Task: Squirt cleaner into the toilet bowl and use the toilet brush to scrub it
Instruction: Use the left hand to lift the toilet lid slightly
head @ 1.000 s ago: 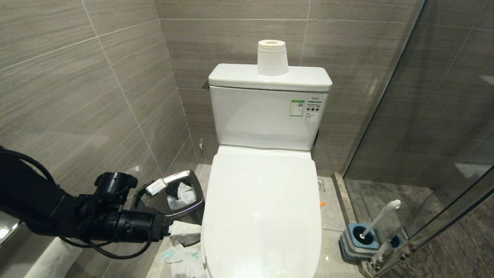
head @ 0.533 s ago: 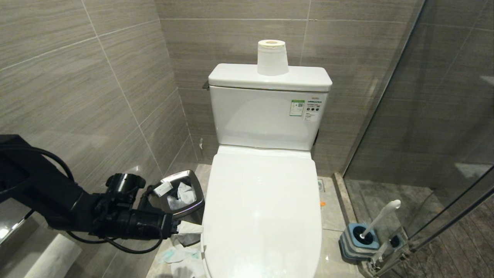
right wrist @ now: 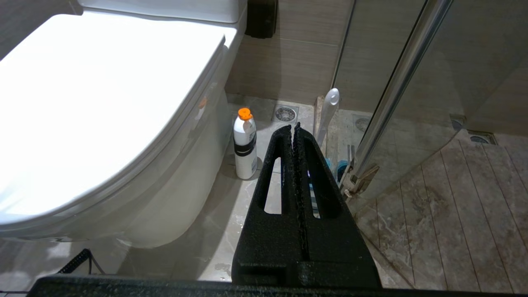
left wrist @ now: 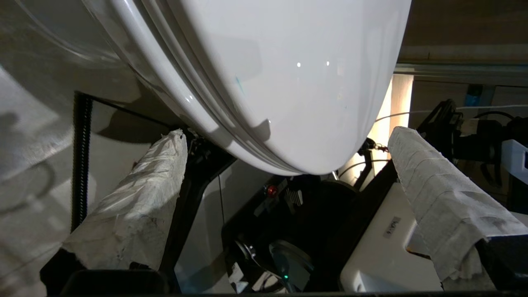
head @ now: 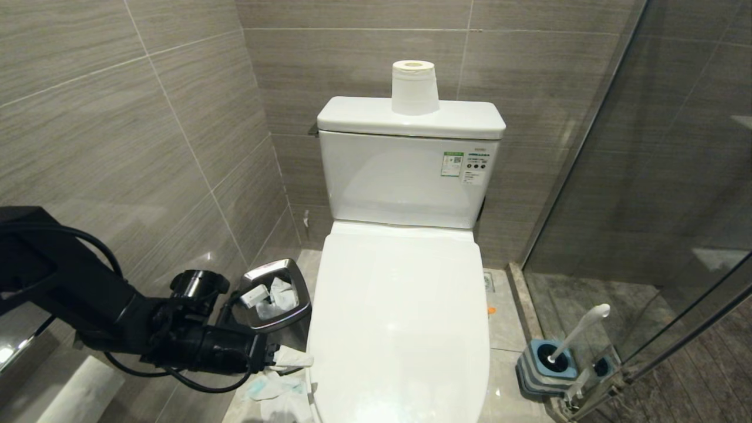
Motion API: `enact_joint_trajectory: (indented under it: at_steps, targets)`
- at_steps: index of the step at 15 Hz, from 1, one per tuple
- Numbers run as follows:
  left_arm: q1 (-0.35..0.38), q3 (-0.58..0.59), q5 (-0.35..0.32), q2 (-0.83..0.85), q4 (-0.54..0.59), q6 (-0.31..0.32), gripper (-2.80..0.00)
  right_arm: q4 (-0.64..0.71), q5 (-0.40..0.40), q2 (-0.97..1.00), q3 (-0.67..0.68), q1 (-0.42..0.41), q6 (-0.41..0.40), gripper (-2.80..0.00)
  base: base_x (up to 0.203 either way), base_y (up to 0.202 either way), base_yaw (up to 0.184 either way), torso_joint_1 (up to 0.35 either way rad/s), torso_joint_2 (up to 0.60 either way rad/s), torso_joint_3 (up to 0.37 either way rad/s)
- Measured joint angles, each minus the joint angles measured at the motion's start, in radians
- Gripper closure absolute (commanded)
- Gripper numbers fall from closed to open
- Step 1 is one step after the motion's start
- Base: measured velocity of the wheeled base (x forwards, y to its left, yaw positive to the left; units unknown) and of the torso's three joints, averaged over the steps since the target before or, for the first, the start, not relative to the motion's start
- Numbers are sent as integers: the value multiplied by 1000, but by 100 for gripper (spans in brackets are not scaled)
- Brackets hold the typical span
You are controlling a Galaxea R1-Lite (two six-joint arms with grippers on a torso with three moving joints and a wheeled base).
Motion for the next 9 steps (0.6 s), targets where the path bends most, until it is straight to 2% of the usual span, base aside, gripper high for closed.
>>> enact_joint_trajectory:
  at_steps: [5,8,9]
  targets:
    - [-1,-2,-14,-8,47,-18,-280,0,0,0,0,0,0,0,0,0,0,0,0,0]
    - [-10,-6,-102,-1,42,-39,-280,0,0,0,0,0,0,0,0,0,0,0,0,0]
    - [-14,-11,-109,5,36,-48,-280,0,0,0,0,0,0,0,0,0,0,0,0,0]
